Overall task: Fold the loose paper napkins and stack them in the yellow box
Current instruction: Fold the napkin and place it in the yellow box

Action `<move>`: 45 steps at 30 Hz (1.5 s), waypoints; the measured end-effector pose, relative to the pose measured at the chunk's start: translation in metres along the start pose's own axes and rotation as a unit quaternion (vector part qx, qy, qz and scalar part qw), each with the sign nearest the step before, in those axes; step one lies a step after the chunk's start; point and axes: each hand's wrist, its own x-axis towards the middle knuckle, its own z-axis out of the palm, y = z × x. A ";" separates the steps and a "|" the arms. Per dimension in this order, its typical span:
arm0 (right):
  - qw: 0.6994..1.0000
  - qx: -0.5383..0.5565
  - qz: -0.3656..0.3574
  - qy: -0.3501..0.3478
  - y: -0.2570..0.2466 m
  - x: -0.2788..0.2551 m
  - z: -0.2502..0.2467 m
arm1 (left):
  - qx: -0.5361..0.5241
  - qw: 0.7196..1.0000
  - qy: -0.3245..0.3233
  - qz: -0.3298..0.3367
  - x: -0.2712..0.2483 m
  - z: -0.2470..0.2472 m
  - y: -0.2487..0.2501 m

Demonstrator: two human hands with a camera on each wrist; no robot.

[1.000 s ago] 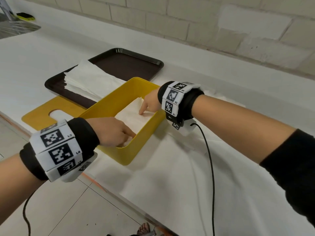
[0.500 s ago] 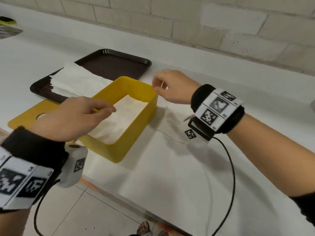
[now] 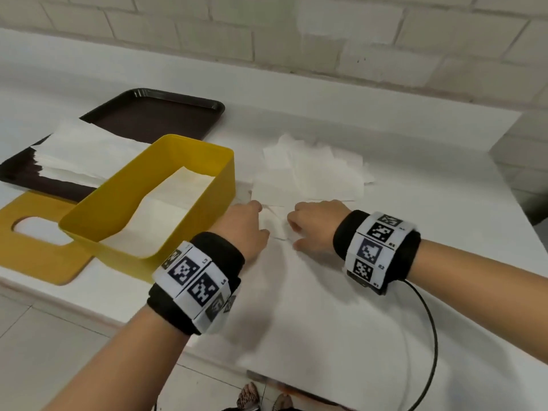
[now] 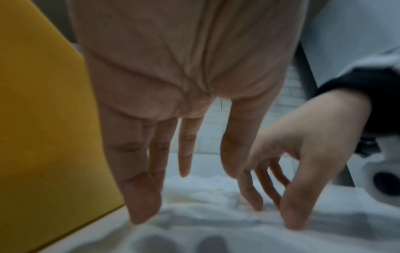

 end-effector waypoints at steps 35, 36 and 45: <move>0.798 0.518 0.033 0.306 0.069 -0.044 -0.034 | -0.411 0.896 0.138 0.097 0.010 -0.028 0.018; 0.799 0.514 0.043 0.307 0.070 -0.044 -0.032 | -0.426 0.890 0.132 0.091 0.010 -0.027 0.018; 0.795 0.490 0.178 0.310 0.096 -0.037 -0.003 | -0.464 0.867 0.145 0.106 0.014 -0.037 0.026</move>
